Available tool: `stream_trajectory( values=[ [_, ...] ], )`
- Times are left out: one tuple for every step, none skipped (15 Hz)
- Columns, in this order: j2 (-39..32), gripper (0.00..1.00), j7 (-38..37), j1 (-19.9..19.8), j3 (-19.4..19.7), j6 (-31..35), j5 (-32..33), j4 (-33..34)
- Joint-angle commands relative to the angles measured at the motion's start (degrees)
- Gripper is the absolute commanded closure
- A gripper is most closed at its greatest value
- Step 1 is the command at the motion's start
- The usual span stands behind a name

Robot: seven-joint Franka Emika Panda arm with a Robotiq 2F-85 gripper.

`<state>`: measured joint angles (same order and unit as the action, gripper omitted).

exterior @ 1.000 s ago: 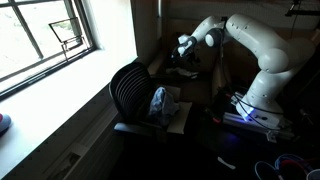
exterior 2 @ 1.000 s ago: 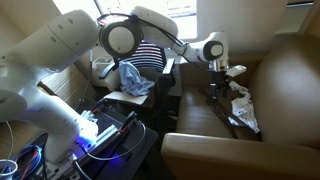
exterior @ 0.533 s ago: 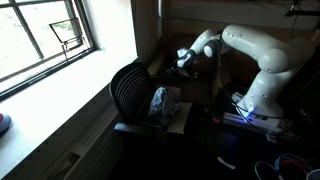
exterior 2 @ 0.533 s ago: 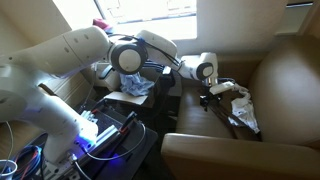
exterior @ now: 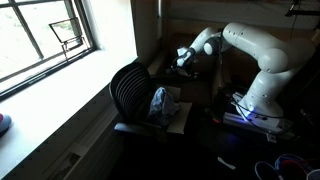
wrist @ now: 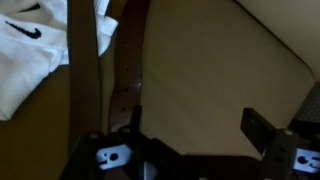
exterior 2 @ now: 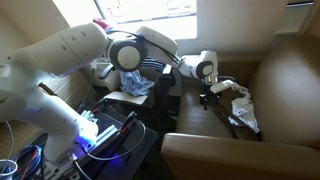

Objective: Put the clothes on the couch on the chair

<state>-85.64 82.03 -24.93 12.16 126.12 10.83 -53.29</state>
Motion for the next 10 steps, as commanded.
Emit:
stream_trajectory(
  values=[
    [0.1, 0.0, 13.9, -4.5, -3.2, -2.3, 1.4, 2.8],
    [0.1, 0.0, 18.1, -5.4, -3.4, -3.1, 1.3, 3.4],
    [0.2, 0.0, 22.3, -6.4, -3.5, -4.0, 1.3, 3.8],
    [0.2, 0.0, 26.4, -7.2, -3.4, -5.0, 1.3, 4.1],
    [0.3, 0.0, 29.9, -7.8, -3.1, -6.5, 1.3, 4.1],
    [0.4, 0.0, 32.9, -8.0, -2.7, -8.5, 1.4, 4.3],
    [0.4, 0.0, 33.2, -7.3, -1.3, -12.2, 1.9, 4.1],
    [0.5, 0.0, 31.2, -6.1, 0.5, -15.1, 2.8, 3.8],
    [0.6, 0.0, 30.8, -7.5, -1.2, -11.1, 1.7, 3.5],
    [0.6, 0.0, 30.8, -7.3, -0.8, -13.0, 2.2, 3.5]
  ],
)
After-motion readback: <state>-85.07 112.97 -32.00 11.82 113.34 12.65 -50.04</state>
